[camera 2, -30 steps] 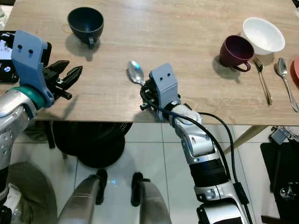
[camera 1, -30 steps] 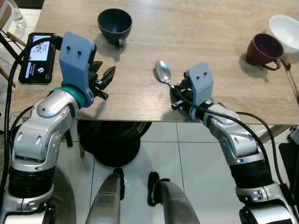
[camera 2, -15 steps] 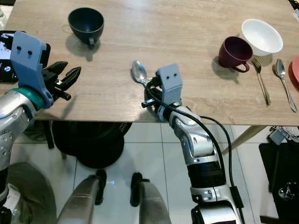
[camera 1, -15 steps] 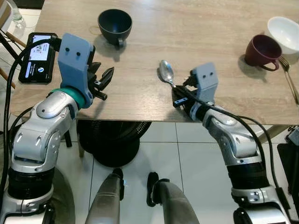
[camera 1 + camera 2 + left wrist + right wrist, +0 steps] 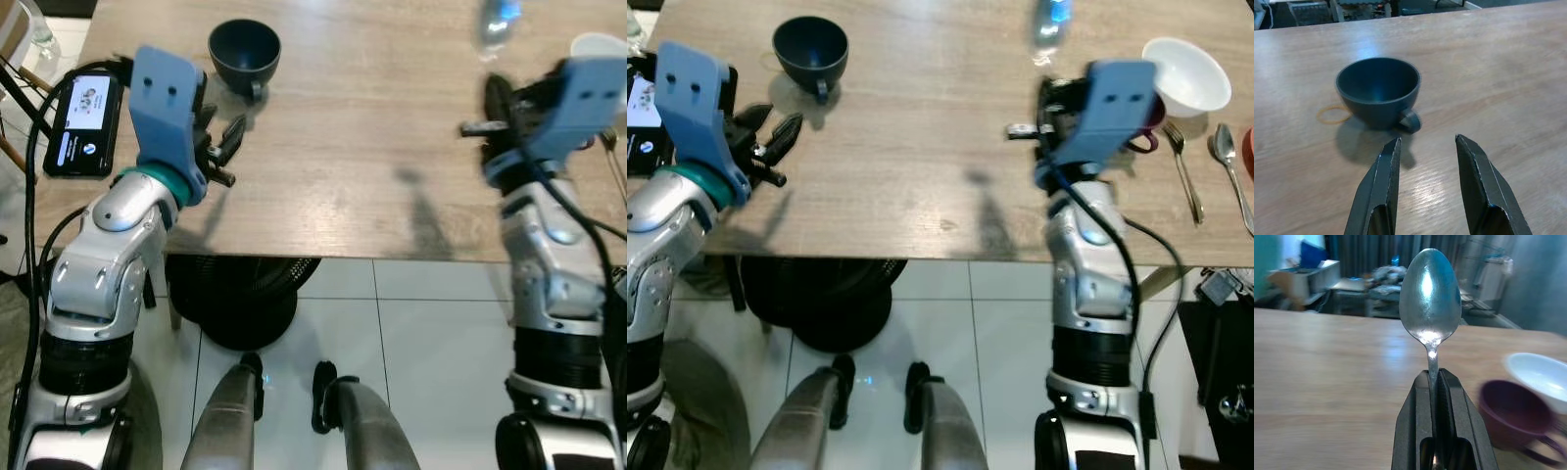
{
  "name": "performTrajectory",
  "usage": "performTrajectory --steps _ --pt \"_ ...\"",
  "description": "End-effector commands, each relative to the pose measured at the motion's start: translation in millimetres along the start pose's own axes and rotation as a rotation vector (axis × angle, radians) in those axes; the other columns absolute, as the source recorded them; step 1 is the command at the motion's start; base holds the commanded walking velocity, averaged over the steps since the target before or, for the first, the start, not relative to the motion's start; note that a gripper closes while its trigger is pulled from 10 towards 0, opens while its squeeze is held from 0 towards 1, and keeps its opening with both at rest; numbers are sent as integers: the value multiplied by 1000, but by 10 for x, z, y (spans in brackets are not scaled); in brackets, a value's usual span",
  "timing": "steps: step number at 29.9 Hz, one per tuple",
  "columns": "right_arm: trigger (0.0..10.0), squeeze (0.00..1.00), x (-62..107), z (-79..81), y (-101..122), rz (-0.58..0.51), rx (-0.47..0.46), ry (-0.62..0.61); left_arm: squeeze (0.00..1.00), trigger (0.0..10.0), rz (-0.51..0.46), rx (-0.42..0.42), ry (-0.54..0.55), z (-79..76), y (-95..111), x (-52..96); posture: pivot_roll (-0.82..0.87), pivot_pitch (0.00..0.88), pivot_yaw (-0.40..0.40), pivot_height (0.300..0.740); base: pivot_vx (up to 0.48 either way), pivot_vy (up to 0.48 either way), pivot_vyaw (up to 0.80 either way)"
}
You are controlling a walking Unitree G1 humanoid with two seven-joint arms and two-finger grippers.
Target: Setting the table
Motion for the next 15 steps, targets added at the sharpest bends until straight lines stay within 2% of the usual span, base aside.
performTrajectory --steps 1,7,9,15 --pt "10000 0 93 -204 -59 2 28 -98 0 10000 -2 -11 -3 -61 -24 -45 75 128 2 740 0 0 0" --pt "10000 0 174 -302 -89 -4 27 -148 0 10000 3 -2 -1 -96 -46 -90 48 104 17 740 0 0 0" --pt "10000 0 240 -375 -152 12 -9 -189 0 10000 17 4 -1 -138 -107 -143 37 91 16 740 0 0 0" --pt "10000 0 261 -391 -236 24 -23 -205 0 10000 33 -6 18 -142 -209 -194 41 86 12 740 0 0 0"
Point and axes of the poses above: a point about 5 cm out from each wrist's last joint towards the gripper, its own x axis pointing back from the gripper into the wrist, its own y axis along the axis of the wrist's last joint, z = x × y, the point moved 1 cm from there along -x, pointing out of the wrist towards the gripper, and after that the axes turned 4 degrees about -x, right-handed, at the moved point
